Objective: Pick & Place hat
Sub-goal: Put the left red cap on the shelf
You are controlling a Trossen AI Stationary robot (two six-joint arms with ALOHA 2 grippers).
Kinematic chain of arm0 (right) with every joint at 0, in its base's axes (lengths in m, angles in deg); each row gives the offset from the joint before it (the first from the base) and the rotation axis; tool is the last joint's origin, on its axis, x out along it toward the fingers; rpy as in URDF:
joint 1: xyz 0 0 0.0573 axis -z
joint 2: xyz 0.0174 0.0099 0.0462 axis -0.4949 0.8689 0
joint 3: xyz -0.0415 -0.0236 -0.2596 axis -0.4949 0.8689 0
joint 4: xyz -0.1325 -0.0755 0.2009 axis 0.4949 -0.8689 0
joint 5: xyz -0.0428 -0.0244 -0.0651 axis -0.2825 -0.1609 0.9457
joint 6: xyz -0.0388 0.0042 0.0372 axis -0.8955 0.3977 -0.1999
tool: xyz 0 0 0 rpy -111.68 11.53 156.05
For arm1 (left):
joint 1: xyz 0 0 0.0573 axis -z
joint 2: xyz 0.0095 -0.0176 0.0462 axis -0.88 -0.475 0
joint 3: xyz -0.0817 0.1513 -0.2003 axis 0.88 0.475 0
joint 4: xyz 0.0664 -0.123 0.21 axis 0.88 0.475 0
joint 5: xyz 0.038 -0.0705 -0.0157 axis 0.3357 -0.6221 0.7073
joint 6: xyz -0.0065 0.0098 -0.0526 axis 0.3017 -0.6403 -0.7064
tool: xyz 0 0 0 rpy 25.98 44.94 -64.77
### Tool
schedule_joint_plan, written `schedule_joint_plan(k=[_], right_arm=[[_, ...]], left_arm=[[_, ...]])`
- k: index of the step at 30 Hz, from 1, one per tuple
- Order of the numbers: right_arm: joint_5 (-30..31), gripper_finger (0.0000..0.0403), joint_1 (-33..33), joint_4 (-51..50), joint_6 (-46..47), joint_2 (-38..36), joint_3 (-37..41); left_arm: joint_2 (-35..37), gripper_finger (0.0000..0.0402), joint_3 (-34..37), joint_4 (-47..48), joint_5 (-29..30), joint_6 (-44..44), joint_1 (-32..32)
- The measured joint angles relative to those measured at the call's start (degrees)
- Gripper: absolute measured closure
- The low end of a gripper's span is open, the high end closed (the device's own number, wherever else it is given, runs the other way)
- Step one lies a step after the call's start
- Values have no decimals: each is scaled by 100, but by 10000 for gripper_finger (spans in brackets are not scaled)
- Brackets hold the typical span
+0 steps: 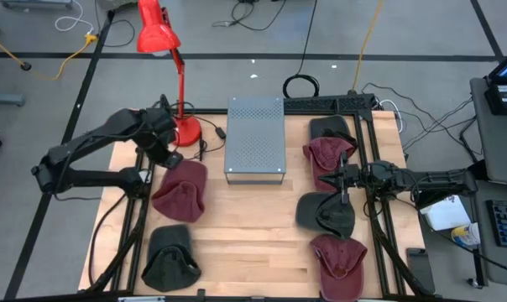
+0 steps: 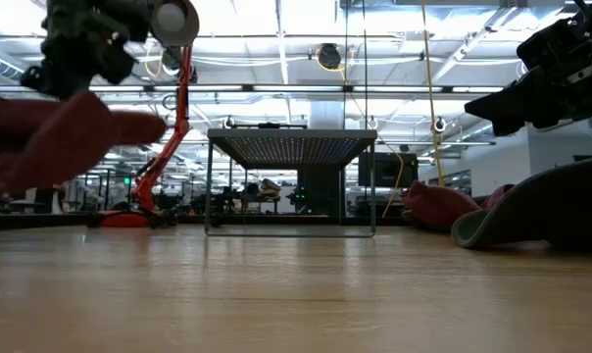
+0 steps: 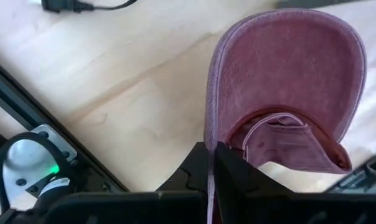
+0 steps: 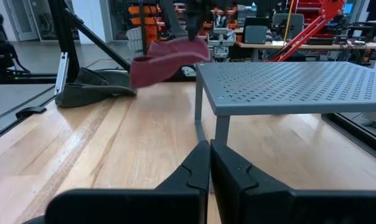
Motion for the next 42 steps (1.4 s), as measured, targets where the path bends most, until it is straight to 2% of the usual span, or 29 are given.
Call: schedule_joint_plan(k=[8,12,17,23,30,35,42], right_arm=[[1,394,-1,0,-1,0,1],[1,394,1,1,1,0,1],[-1,394,-1,1,0,1,-1],[0,394,-1,0,-1,1,0],[1,394,-1,1,-1,1,0],[0,394,-1,1,-1,2,-1],[0,394,0,1,0,1,0]], left_arm=[[118,394,-994,317,261,-165,964],[117,394,-1395,183,283,-318,1529],[120,394,-1652,-96,584,-571,2209],[161,394,-1660,-940,1062,-874,2961],[139,394,-1658,-2364,1763,-967,3632],[139,394,-1660,-3344,2229,-768,3906],[139,394,-1660,-4490,2459,-355,4136]])
